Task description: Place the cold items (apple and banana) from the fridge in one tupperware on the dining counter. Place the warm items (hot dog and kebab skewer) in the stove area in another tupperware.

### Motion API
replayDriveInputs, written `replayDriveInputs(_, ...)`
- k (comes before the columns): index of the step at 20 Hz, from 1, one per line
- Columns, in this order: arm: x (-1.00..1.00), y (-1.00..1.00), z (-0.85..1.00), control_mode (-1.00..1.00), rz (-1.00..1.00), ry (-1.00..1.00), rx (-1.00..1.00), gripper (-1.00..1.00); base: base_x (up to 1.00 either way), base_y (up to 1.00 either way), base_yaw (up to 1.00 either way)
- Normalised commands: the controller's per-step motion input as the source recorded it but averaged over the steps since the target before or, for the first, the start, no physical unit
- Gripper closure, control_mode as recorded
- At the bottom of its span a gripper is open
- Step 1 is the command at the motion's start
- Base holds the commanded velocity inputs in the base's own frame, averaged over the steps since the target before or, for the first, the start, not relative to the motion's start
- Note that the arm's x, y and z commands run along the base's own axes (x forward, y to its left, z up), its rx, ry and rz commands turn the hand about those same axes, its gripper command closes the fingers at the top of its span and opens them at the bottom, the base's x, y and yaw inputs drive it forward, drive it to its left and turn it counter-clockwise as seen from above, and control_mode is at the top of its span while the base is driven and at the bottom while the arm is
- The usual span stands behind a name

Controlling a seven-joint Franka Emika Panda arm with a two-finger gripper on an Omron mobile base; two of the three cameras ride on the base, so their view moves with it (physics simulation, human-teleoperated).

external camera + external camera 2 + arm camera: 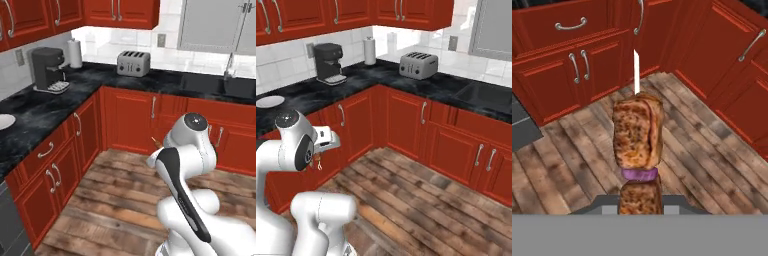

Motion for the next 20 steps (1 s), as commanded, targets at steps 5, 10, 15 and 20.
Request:
replayDriveInputs(5,0.00,0.00,0.00,1.00,0.00,0.00,0.00,1.00,-1.00,0.57,-0.50)
replayDriveInputs(10,0.00,0.00,0.00,1.00,0.00,0.00,0.00,1.00,-1.00,0.39,-0.48)
replayDriveInputs(15,0.00,0.00,0.00,1.00,0.00,0.00,0.00,1.00,-1.00,-0.12,-0.33)
replayDriveInputs(20,0.00,0.00,0.00,1.00,0.00,0.00,0.00,1.00,-1.00,-0.21,-0.30)
